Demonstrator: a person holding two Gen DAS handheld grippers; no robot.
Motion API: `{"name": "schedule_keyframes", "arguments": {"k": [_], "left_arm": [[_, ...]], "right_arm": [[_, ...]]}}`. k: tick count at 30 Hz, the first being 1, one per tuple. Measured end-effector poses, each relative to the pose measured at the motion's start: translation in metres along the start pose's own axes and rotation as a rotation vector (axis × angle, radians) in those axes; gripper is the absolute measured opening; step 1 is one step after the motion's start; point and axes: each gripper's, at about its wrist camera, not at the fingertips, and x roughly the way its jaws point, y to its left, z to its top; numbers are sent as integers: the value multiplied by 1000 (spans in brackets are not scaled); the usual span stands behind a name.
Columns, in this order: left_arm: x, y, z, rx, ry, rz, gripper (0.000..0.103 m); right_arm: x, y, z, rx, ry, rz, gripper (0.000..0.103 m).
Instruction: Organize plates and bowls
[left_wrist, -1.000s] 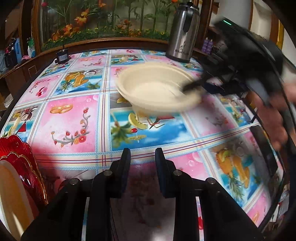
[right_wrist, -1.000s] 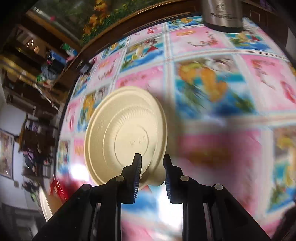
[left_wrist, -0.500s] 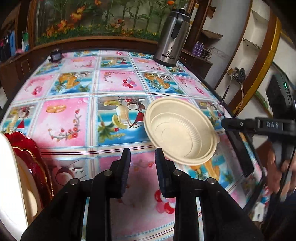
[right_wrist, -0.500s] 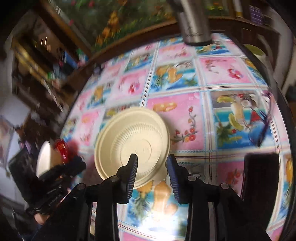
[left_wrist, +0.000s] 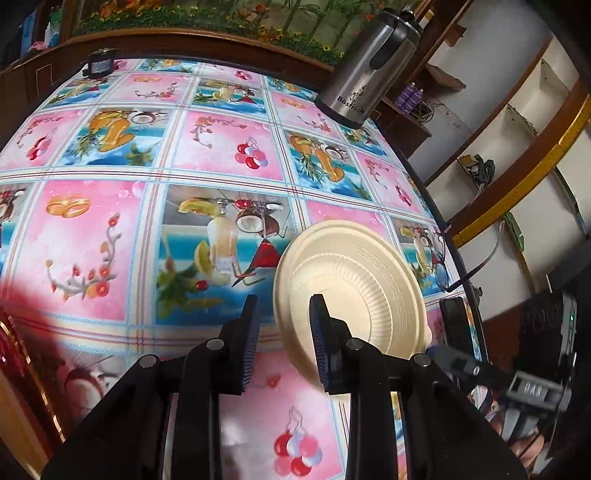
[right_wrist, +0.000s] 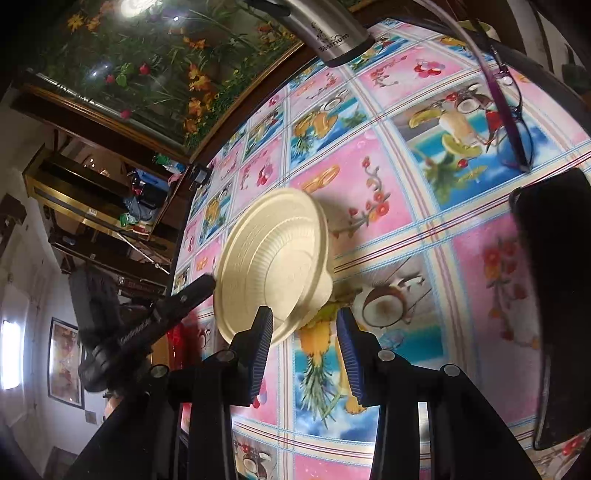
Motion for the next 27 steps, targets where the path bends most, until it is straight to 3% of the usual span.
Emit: {"name": "schedule_keyframes", "arguments": {"k": [3, 6, 8, 11, 27], "left_arm": [[9, 0, 3, -2, 6, 24, 24], [15, 0, 1, 9, 4, 35, 9], [16, -2, -2, 25, 5, 42, 9], [13, -7, -8, 68, -16, 77, 9], [-22, -15, -38, 128, -76, 130, 13]], "right_arm": [[8, 2, -2, -4, 11, -2, 39], [15, 2, -2, -6, 14, -1, 33], [15, 3, -3, -10, 8, 4, 21], [14, 7, -4, -29, -8, 2, 18], [6, 13, -11, -55, -8, 31, 15]]}}
